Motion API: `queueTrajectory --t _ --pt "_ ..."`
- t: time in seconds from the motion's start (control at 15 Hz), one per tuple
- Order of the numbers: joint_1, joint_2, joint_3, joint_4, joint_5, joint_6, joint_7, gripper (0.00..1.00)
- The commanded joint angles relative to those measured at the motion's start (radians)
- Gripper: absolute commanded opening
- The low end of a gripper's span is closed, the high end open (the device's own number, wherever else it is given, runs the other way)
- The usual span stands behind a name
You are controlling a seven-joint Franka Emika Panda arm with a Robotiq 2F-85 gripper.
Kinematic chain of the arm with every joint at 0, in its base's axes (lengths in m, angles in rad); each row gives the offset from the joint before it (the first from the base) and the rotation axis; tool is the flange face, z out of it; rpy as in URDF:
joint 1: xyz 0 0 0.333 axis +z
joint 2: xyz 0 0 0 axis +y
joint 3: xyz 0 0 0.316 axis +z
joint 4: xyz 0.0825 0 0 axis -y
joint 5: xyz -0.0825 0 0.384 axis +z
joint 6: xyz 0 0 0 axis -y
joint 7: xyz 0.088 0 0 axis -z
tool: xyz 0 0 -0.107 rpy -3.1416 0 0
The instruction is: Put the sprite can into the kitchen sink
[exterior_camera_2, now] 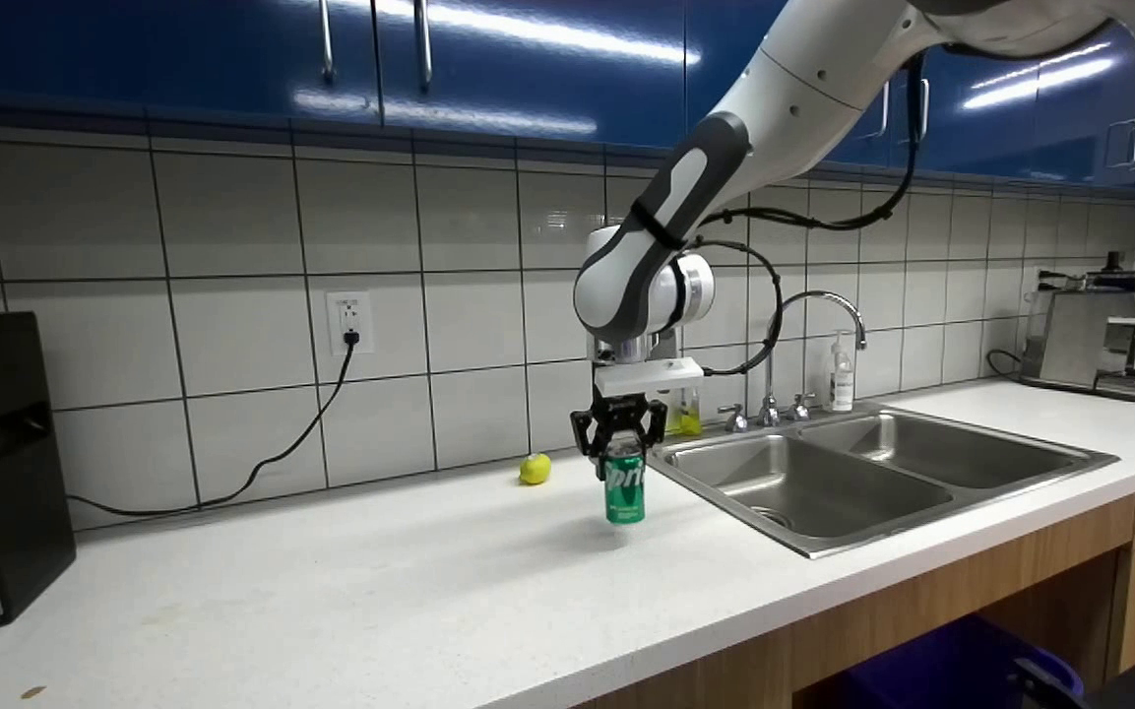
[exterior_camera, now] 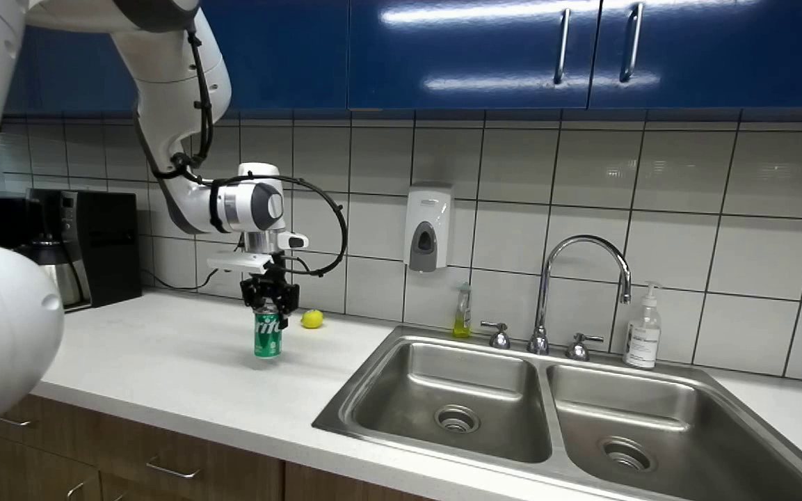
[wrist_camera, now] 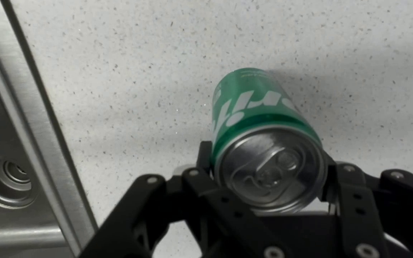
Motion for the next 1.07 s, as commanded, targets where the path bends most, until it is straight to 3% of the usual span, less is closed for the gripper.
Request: queueTrajectory --t 0.0,1.0 --pt "-0.022 -0.093 0.007 -0.035 0.01 -0.007 0.019 0.38" --pt "-0.09 -0.137 -0.059 -0.083 -0.021 0.046 0.103 0.38"
